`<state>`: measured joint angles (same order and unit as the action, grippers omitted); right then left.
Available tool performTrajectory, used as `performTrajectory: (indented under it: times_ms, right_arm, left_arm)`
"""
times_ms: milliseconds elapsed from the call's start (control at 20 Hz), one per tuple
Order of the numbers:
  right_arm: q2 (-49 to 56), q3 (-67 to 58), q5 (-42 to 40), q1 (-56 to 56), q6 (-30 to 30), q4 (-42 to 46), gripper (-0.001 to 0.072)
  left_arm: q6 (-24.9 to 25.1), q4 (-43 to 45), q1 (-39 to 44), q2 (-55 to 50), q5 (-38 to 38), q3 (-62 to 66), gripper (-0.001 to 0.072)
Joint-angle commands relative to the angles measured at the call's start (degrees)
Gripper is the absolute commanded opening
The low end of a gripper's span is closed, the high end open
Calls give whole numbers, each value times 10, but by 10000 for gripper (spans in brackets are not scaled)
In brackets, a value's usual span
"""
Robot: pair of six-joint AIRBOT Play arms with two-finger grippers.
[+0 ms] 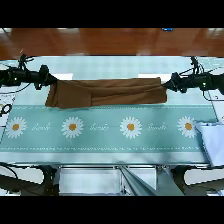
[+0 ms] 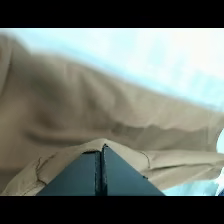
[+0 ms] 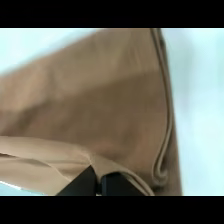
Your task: Fold the shirts.
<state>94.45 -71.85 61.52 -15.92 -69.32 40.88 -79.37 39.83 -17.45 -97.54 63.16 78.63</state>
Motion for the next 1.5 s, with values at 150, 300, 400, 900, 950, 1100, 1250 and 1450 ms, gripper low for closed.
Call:
performTrajectory:
  times_ms: [150, 300, 400, 900, 950, 1100, 1250, 1450]
  right_arm:
    - [53, -61, -1, 1, 0, -20, 26]
    - [72, -63, -12, 1, 7, -32, 26]
    - [86, -63, -20, 1, 16, -55, 28]
    - [-2, -120, 138, -122, -13, -2, 416]
    - [-29, -106, 141, -143, -15, 27, 416]
    - [-94, 12, 61, -173, -16, 42, 416]
    - [-99, 139, -27, -157, 14, -35, 418]
    - [-49, 156, -43, -103, 36, -81, 419]
  left_arm:
    - [-13, 0, 3, -73, -1, 69, 15]
    - [-8, 0, 5, -89, -12, 69, 15]
    - [-4, 0, 7, -93, -29, 69, 19]
    - [3, 164, -80, 70, 55, 104, 503]
    - [9, 186, -90, 113, 47, 90, 503]
    - [17, 181, -92, 265, -61, -47, 503]
    - [17, 154, -41, 420, -183, -262, 503]
    - [17, 152, 42, 478, -209, -393, 503]
